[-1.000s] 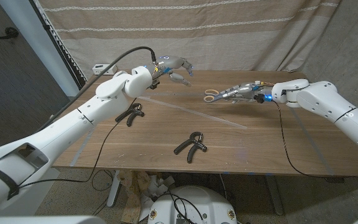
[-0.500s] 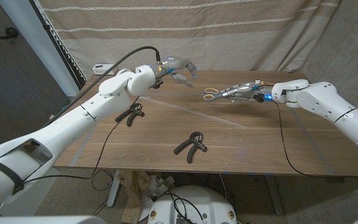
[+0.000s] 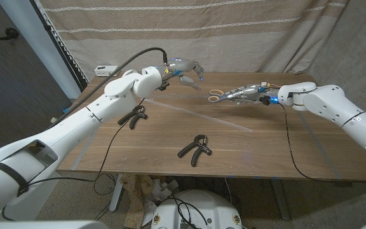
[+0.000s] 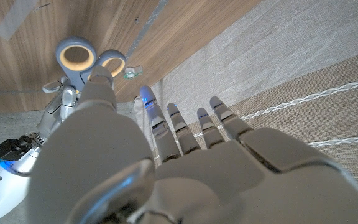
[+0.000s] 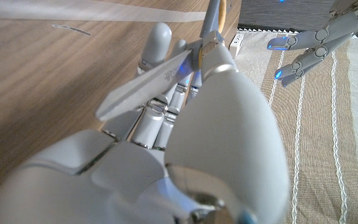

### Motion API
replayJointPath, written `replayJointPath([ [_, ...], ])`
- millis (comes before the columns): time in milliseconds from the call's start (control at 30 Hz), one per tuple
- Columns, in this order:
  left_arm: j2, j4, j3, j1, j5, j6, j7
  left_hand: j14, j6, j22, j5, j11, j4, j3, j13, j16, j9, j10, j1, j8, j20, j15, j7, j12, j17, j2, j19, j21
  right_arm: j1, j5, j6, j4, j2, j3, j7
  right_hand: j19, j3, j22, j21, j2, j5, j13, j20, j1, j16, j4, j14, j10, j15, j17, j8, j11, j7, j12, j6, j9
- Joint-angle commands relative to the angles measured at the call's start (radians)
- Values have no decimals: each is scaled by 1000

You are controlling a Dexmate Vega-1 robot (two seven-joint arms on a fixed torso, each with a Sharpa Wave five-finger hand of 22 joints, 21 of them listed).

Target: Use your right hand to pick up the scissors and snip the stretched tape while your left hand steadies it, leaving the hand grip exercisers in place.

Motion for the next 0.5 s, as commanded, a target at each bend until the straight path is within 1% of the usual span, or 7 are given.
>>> replayJointPath([
  [33, -19, 5, 14, -3, 28, 0, 9, -5, 5, 4, -2, 2, 6, 0, 4, 4, 2, 6, 7, 2, -90, -164, 1, 3, 2, -2, 1, 5, -9, 4, 6, -6, 0, 4, -6, -9, 2, 0, 8, 156, 4, -1, -55, 171, 7, -1, 104, 13, -103, 6, -4, -1, 3, -6, 9, 2],
  [200, -26, 9, 20, -7, 37, -2, 8, -4, 3, 4, -3, 3, 7, -1, 4, 4, 2, 7, 5, 0, -93, -165, 4, 3, 2, -3, 4, 6, -19, 12, 10, -13, -1, 12, -17, -9, 2, 0, 10, 156, 4, -1, -55, 171, 8, -1, 104, 15, -103, 6, -5, -2, 3, -6, 10, 2],
  [300, -32, 16, 25, -11, 40, -7, 8, -3, 3, 4, -4, 3, 8, -2, 4, 5, 2, 7, 4, 0, -96, -164, 4, 3, 2, -3, 8, 7, -21, 11, 14, -14, -2, 12, -16, -10, 2, 0, 11, 157, 4, -2, -55, 170, 8, -1, 105, 14, -103, 6, -6, 4, 4, -8, 10, 2],
  [500, -43, 25, 34, -17, 41, -13, 5, -2, 4, 4, -4, 3, 8, -2, 4, 5, 2, 8, 2, -1, -103, -163, 3, 3, 3, -4, 17, 11, -22, 12, 17, -14, -2, 13, -16, -10, 2, 0, 13, 156, 4, -3, -55, 171, 8, -2, 105, 14, -103, 6, -6, 0, 3, -9, 10, 2],
])
